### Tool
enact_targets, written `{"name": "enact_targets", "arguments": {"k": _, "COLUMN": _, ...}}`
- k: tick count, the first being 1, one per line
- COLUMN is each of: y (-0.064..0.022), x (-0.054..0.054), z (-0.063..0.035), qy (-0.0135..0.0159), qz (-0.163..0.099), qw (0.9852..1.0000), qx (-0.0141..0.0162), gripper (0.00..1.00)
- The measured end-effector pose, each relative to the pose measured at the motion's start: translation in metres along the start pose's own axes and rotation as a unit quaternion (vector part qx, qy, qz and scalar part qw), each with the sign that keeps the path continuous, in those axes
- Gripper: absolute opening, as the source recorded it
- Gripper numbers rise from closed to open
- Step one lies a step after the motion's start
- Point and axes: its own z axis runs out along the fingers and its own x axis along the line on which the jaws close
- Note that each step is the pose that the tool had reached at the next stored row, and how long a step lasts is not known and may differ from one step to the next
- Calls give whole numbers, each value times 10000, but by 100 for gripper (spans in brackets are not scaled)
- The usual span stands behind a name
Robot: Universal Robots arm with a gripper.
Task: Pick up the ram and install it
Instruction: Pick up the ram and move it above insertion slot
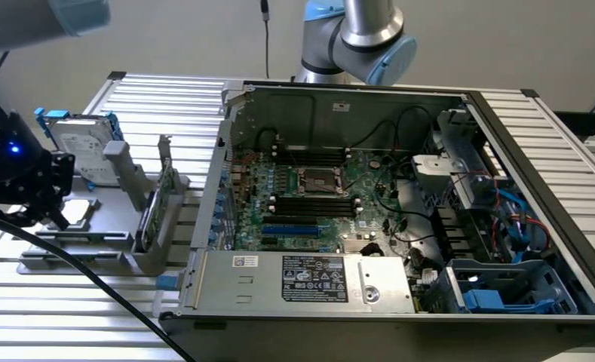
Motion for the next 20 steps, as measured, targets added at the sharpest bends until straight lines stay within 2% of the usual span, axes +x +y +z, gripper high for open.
{"name": "enact_targets", "arguments": {"k": 3, "y": 1, "x": 0, "z": 10, "qy": 15, "qz": -268, "qw": 9996, "qx": -32, "gripper": 11}}
{"name": "enact_targets", "arguments": {"k": 6, "y": 0, "x": 0, "z": 16, "qy": 50, "qz": -506, "qw": 9987, "qx": -56, "gripper": 11}}
{"name": "enact_targets", "arguments": {"k": 9, "y": 0, "x": 1, "z": 16, "qy": 108, "qz": -733, "qw": 9972, "qx": -70, "gripper": 11}}
{"name": "enact_targets", "arguments": {"k": 13, "y": 0, "x": 0, "z": 17, "qy": 214, "qz": -995, "qw": 9948, "qx": -65, "gripper": 11}}
{"name": "enact_targets", "arguments": {"k": 14, "y": 0, "x": 0, "z": 18, "qy": 231, "qz": -1055, "qw": 9941, "qx": -63, "gripper": 11}}
{"name": "enact_targets", "arguments": {"k": 16, "y": 0, "x": 0, "z": 21, "qy": 249, "qz": -1168, "qw": 9928, "qx": -66, "gripper": 11}}
{"name": "enact_targets", "arguments": {"k": 20, "y": -1, "x": 7, "z": 50, "qy": 254, "qz": -1371, "qw": 9902, "qx": -85, "gripper": 11}}
